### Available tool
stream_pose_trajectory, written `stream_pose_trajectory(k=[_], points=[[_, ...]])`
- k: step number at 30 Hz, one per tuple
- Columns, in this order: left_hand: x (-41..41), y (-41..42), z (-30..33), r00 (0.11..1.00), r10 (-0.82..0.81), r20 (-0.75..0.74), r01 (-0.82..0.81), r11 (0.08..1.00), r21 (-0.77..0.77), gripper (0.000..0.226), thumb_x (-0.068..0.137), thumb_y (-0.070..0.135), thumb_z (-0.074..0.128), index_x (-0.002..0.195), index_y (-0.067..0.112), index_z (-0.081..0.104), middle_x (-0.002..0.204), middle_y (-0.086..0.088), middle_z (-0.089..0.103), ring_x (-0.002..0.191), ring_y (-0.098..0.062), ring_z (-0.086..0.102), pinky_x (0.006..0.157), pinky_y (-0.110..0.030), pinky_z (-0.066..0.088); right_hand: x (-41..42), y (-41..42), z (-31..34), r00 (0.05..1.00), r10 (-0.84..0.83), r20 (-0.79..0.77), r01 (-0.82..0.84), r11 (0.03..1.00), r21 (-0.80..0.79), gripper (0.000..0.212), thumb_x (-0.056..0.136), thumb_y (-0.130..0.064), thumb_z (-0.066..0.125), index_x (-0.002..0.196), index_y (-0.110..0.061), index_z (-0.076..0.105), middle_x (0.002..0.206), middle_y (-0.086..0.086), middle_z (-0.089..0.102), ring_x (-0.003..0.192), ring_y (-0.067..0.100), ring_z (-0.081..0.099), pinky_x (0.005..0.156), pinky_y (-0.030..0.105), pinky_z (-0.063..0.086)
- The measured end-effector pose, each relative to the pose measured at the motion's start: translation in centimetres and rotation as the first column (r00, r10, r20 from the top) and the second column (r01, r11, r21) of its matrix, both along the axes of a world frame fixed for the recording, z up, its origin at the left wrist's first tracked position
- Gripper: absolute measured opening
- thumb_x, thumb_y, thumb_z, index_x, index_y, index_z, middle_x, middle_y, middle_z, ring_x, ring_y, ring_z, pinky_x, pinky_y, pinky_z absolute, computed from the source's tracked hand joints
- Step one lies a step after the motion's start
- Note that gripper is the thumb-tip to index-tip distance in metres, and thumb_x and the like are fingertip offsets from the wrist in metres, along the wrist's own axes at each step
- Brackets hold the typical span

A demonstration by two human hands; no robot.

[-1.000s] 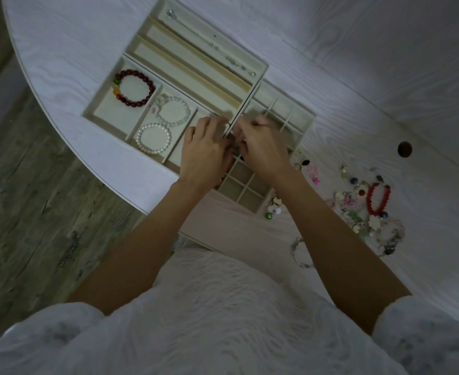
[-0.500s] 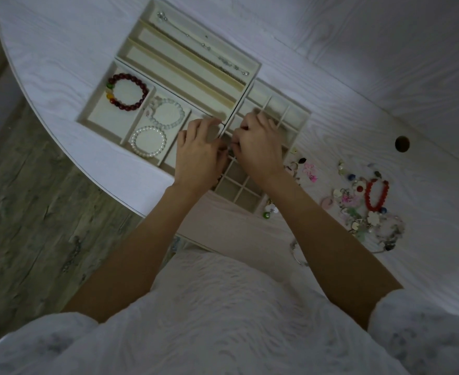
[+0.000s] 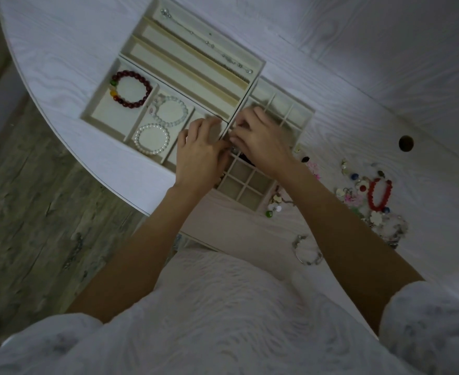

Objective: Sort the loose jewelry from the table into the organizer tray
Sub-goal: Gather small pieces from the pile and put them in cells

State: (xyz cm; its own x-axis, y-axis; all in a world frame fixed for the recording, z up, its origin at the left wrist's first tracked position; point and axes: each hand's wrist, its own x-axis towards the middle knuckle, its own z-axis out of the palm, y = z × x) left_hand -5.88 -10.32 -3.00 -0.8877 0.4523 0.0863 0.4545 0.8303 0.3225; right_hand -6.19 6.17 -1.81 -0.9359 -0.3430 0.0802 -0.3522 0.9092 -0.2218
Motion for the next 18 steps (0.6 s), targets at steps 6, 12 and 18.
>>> stream_pose_trajectory(k=[6,12,18], points=[[-0.1,-0.1,0.3,0.999,0.026,0.019,-0.026,0.999,0.025,0.011,0.084,0.029,0.065,0.086,0.024,0.075,0.128,-0.006,0.056,0.114,-0.032,0.047,0.085,-0.04,0.034,0.6,1.7,1.0,0.999,0.036,0.012,-0.035,0.999,-0.012,0.016,0.086,-0.022,0.057,0.088,-0.012,0.07,0.099,0.009,0.056,0.096,0.026,0.053,0.063,0.02,0.029],[-0.1,-0.1,0.2,0.999,0.041,0.033,-0.041,0.999,0.012,0.012,0.083,0.029,0.067,0.091,0.025,0.075,0.128,-0.005,0.055,0.114,-0.03,0.046,0.086,-0.041,0.033,-0.2,0.7,1.2,0.994,-0.009,0.106,0.002,0.998,0.07,0.013,0.082,-0.024,0.063,0.081,-0.016,0.073,0.1,0.007,0.055,0.099,0.026,0.051,0.07,0.023,0.029],[0.3,0.4,-0.1,0.998,0.051,0.035,-0.051,0.999,-0.013,0.021,0.084,0.031,0.056,0.09,0.024,0.075,0.13,-0.006,0.054,0.116,-0.027,0.042,0.088,-0.041,0.03,-1.3,-0.4,2.3,0.985,0.031,0.169,-0.063,0.981,0.185,0.011,0.079,-0.017,0.065,0.079,-0.016,0.075,0.102,0.007,0.054,0.101,0.028,0.047,0.081,0.034,0.036]])
